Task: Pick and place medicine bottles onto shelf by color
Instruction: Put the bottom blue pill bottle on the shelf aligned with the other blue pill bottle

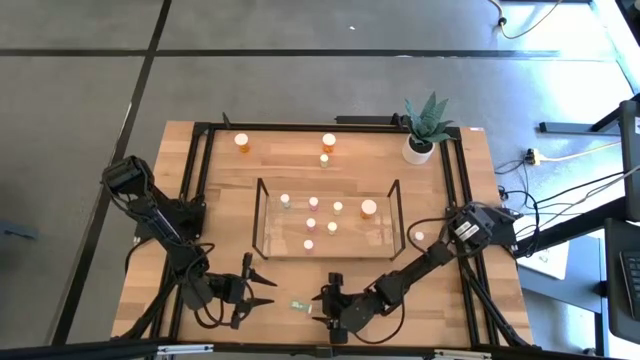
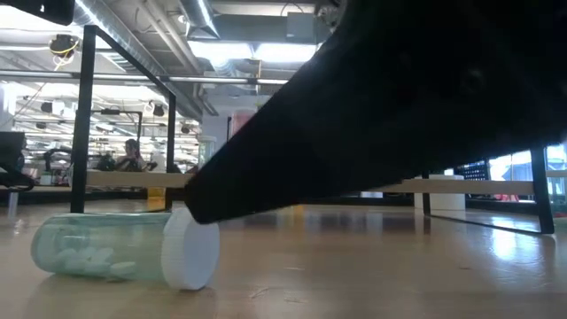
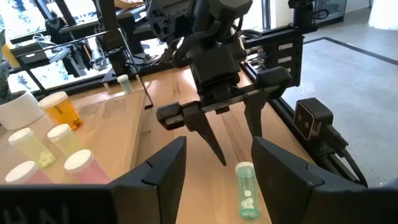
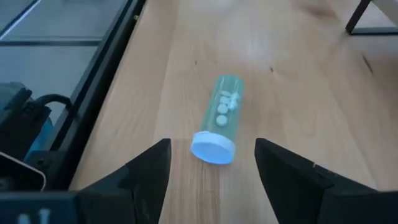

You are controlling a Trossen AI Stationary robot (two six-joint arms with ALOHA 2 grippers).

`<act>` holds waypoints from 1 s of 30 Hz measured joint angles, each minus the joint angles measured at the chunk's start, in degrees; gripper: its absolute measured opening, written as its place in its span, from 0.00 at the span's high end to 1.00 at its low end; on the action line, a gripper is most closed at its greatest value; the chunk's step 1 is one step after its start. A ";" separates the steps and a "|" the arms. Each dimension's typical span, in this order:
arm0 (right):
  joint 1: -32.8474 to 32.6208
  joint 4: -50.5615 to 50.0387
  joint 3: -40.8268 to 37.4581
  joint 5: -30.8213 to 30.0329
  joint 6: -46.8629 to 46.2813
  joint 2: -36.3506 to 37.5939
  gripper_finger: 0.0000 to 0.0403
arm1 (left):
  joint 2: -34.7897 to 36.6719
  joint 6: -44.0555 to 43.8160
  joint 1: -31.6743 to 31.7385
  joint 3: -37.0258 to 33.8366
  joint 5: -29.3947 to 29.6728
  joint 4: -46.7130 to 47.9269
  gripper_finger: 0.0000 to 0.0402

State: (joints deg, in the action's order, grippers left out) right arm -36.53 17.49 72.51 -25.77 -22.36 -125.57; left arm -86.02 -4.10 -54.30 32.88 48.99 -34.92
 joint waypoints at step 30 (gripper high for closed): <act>-0.42 7.16 0.04 -3.12 0.18 -3.37 0.42 | 0.00 -0.22 0.07 0.00 0.00 1.12 0.56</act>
State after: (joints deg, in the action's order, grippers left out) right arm -36.95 24.66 72.55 -28.89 -22.17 -128.94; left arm -86.02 -4.32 -54.24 32.88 48.99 -33.80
